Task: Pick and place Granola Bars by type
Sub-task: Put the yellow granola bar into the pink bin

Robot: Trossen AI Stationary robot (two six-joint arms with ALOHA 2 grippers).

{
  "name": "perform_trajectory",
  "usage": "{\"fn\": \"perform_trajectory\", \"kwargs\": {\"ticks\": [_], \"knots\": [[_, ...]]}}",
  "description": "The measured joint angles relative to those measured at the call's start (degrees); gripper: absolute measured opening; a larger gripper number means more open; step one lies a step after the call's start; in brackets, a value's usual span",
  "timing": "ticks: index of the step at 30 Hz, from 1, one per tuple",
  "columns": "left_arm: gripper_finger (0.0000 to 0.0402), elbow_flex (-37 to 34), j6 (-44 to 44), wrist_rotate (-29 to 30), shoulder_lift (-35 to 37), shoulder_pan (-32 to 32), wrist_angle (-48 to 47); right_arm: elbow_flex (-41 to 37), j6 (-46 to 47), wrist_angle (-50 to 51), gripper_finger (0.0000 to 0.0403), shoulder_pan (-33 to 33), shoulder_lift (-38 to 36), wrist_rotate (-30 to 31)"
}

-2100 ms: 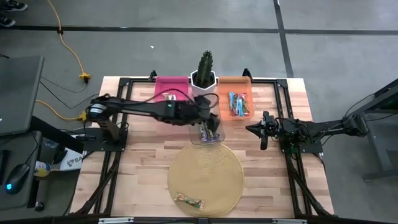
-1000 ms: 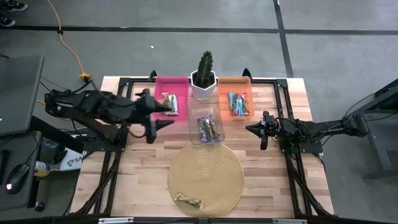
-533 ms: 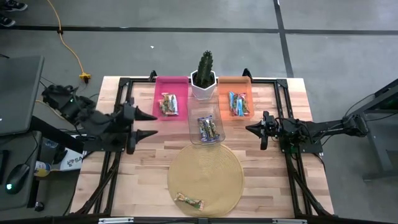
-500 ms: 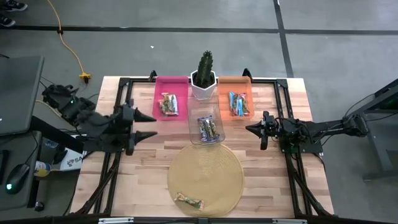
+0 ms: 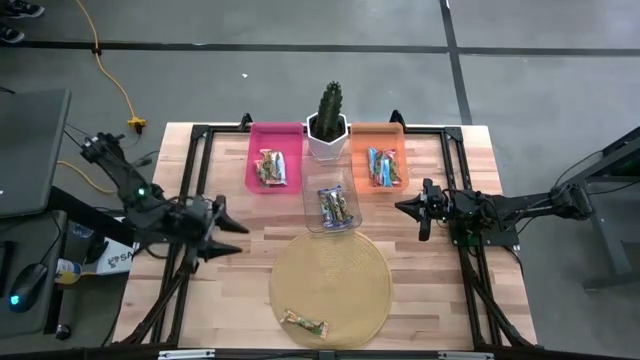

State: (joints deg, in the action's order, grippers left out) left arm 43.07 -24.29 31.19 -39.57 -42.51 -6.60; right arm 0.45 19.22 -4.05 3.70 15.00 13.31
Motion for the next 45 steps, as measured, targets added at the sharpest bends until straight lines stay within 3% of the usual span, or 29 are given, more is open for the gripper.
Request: {"fn": "perform_trajectory", "kwargs": {"ticks": [7,15,21,30,37,45], "knots": [[0.0227,-13.36,-0.85,-3.56,0.40,0.07,19.89,0.02,-0.09,0.00,0.0000,-0.01,0.00,0.01],[0.0227,-22.49,-5.53,-3.79,0.30,0.08,30.09,0.00,-0.01,0.00,0.0000,-0.01,0.00,0.00],[0.0227,-25.89,-7.46,-3.79,0.30,0.10,32.47,0.01,-0.09,0.00,0.0000,-0.01,0.00,0.00],[0.0227,-25.95,-7.02,-4.57,-1.26,0.12,24.54,0.00,0.00,0.00,0.0000,-0.01,0.00,0.01],[0.0227,-25.95,-5.27,-7.48,-9.75,0.12,26.08,0.01,-0.09,0.00,0.0000,-0.02,0.00,-0.01],[0.0227,-22.78,0.76,-7.92,-26.14,0.12,33.54,0.01,-0.01,0.00,0.0000,-0.01,0.00,0.00]]}}
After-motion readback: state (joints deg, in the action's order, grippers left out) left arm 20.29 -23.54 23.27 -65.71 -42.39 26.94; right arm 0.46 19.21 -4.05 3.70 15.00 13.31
